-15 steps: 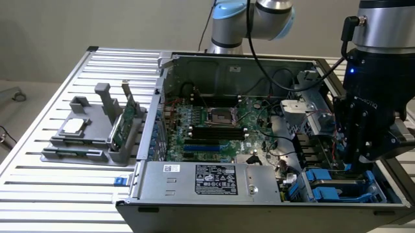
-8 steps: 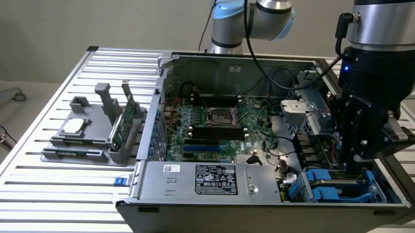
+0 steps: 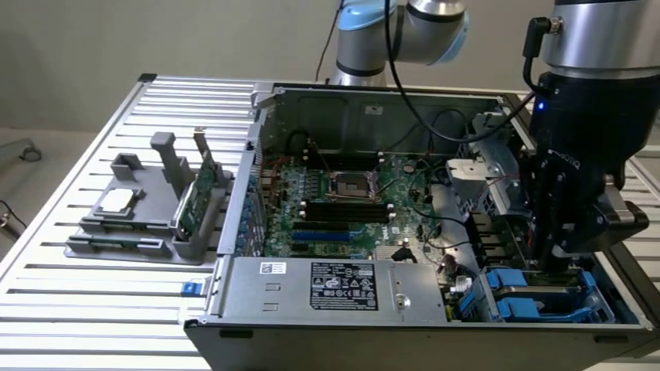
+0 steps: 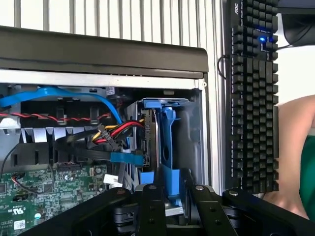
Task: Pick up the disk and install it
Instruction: 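Insert the second disk wire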
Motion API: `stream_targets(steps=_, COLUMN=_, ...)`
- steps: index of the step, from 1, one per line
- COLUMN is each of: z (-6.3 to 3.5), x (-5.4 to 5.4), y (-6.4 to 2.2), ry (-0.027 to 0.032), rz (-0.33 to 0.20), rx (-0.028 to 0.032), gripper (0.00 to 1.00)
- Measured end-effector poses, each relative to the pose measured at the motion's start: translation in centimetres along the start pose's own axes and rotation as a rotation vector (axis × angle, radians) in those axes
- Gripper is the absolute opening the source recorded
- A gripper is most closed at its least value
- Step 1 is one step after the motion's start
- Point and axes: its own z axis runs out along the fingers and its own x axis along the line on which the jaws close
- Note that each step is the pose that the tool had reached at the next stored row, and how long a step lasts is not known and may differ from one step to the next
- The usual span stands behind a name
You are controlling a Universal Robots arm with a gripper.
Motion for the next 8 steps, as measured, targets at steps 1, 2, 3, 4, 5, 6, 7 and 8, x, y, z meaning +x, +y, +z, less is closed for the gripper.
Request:
stream_targets(steps=1, z=-0.02, x=0.0, y=-0.09, ry=-0.0005, rz=0.004, rx=0.0013, gripper=0.27)
stream_targets(steps=2, z=-0.04, x=0.1, y=-0.18, ry=-0.0008, rz=0.007, rx=0.0023, gripper=0.27)
stream_targets(steps=3, z=-0.09, x=0.2, y=-0.23, ry=-0.001, rz=0.007, rx=0.0027, gripper=0.27)
stream_targets(steps=4, z=-0.17, x=0.3, y=-0.28, ry=-0.0012, rz=0.008, rx=0.0028, gripper=0.27)
stream_targets(steps=5, z=-0.24, x=0.5, y=-0.33, ry=-0.0012, rz=0.008, rx=0.003, gripper=0.27)
stream_targets(steps=6, z=-0.31, x=0.8, y=-0.37, ry=-0.001, rz=0.009, rx=0.0031, gripper=0.27)
stream_targets(steps=7, z=-0.4, x=1.0, y=-0.39, ry=-0.0012, rz=0.009, rx=0.0031, gripper=0.27)
stream_targets(steps=8, z=-0.48, x=1.2, y=-0.39, ry=-0.0011, rz=0.009, rx=0.0031, gripper=0.27)
